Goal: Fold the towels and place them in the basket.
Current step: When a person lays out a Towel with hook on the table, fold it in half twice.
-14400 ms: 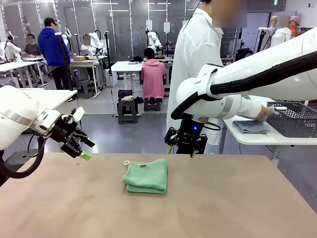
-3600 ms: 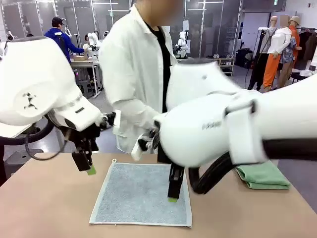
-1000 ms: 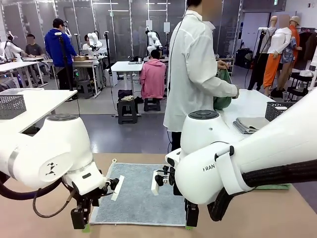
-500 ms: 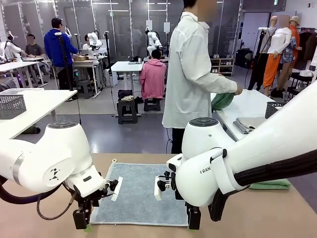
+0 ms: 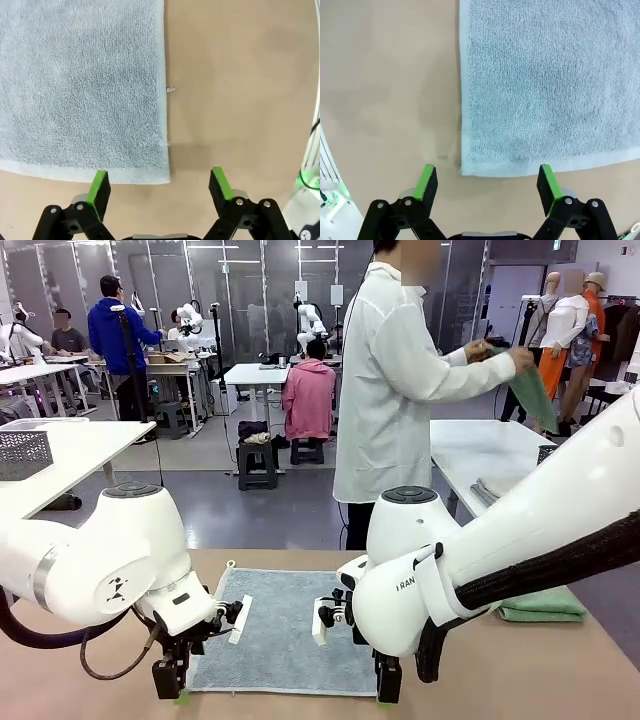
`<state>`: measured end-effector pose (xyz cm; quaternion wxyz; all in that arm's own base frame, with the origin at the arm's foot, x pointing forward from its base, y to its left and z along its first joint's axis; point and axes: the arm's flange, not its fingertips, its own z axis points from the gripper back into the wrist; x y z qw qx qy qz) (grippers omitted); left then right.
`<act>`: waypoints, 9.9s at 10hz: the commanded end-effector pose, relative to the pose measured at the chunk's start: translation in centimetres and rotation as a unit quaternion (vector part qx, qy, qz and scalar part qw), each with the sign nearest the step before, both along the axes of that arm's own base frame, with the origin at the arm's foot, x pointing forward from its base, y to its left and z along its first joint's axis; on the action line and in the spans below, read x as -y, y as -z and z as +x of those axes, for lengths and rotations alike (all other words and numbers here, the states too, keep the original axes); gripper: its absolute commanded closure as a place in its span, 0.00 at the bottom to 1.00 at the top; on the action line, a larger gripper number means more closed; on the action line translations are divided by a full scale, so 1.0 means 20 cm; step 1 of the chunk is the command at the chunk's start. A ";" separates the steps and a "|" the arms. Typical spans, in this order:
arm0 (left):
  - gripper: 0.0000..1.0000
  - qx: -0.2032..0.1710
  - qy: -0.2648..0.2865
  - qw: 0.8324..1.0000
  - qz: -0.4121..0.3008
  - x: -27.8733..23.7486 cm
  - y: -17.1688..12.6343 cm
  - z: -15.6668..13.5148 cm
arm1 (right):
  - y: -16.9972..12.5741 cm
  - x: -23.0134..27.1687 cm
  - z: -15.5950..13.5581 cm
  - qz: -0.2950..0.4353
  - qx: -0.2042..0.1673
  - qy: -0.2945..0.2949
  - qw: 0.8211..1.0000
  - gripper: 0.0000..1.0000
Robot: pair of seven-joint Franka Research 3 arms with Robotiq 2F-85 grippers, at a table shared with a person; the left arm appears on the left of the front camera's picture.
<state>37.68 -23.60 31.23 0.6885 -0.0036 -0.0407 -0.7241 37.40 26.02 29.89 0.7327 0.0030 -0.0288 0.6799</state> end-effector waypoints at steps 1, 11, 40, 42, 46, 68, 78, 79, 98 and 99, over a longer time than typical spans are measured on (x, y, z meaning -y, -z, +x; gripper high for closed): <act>0.00 0.000 0.018 1.000 -0.013 -0.01 0.04 0.06 | 0.02 0.00 0.03 0.009 0.000 -0.005 1.000 0.00; 0.16 -0.007 0.016 1.000 -0.016 -0.02 0.06 0.11 | 0.00 -0.03 0.04 -0.005 -0.010 0.007 1.000 0.11; 1.00 0.052 0.024 0.997 -0.050 -0.08 -0.30 0.18 | -0.33 -0.02 0.16 0.011 0.024 0.013 1.000 1.00; 1.00 0.055 0.002 0.998 -0.025 -0.05 -0.27 0.20 | -0.33 -0.04 0.16 0.015 0.022 0.023 0.999 1.00; 0.93 0.073 0.007 0.997 -0.016 -0.03 -0.37 0.37 | -0.40 -0.01 0.33 0.006 0.046 0.020 0.999 0.93; 0.19 0.032 0.044 0.990 -0.126 -0.49 -0.70 0.93 | -0.65 0.08 0.66 0.117 0.035 0.351 0.928 0.22; 0.19 0.054 0.006 0.927 -0.372 -1.00 -0.44 0.98 | -0.54 0.06 0.53 0.105 -0.016 0.579 0.809 0.22; 0.19 0.059 -0.007 0.921 -0.384 -1.02 -0.41 0.97 | -0.44 0.09 0.59 0.106 -0.022 0.618 0.779 0.22; 0.19 0.041 -0.024 0.918 -0.395 -1.01 -0.36 0.98 | 0.04 0.02 1.01 0.082 0.009 0.739 0.669 0.81; 0.19 0.041 -0.024 0.918 -0.395 -1.01 -0.36 0.98 | 0.04 0.01 1.01 0.079 0.013 0.737 0.671 0.81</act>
